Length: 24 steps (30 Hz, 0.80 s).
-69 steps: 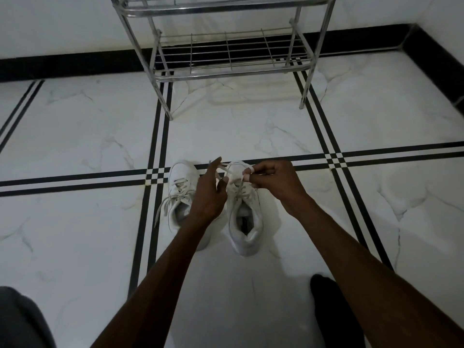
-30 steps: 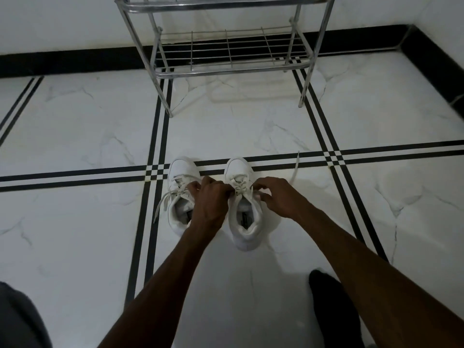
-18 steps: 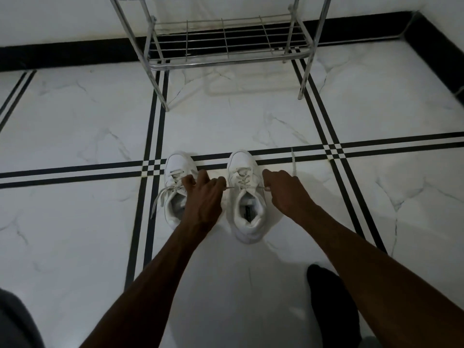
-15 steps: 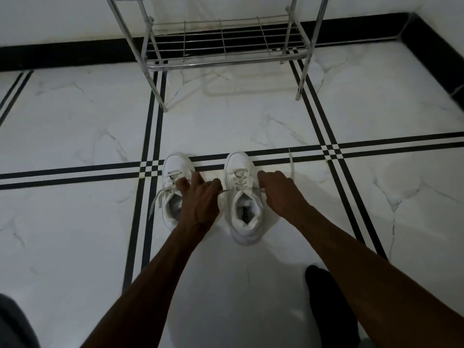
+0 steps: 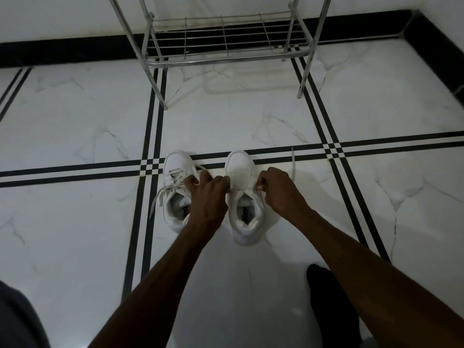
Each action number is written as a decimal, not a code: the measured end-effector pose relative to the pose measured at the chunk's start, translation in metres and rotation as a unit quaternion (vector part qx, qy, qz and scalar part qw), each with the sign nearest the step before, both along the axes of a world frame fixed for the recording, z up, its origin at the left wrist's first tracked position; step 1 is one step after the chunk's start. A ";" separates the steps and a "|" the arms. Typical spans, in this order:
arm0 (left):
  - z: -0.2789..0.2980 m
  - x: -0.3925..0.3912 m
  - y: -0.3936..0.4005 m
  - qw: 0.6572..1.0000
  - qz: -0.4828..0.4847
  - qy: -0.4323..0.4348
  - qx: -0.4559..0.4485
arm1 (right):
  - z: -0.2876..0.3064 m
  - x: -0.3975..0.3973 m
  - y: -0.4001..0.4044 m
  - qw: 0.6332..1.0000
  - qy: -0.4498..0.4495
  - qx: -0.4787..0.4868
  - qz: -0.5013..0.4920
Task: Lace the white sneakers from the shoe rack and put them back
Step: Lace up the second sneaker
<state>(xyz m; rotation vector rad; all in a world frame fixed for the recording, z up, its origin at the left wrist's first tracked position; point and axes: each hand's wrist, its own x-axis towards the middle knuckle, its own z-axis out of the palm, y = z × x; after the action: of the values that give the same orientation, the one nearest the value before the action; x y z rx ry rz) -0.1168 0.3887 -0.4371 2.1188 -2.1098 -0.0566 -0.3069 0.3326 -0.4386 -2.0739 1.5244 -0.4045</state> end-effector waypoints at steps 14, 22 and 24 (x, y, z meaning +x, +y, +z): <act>0.023 0.018 -0.011 0.857 0.076 0.503 0.077 | 0.037 -0.013 -0.017 0.918 -0.244 0.293 -0.105; 0.028 -0.007 -0.026 0.727 0.116 0.668 0.106 | 0.041 0.003 -0.024 0.851 -0.417 0.298 -0.118; 0.021 -0.006 -0.026 0.746 0.103 0.650 0.101 | 0.034 0.002 -0.023 0.868 -0.398 0.280 -0.103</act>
<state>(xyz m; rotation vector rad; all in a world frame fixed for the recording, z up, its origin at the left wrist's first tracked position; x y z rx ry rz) -0.1232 0.3631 -0.4162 1.4760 -0.9944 -1.3295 -0.3048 0.3098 -0.4046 -1.0752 1.1465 -0.6919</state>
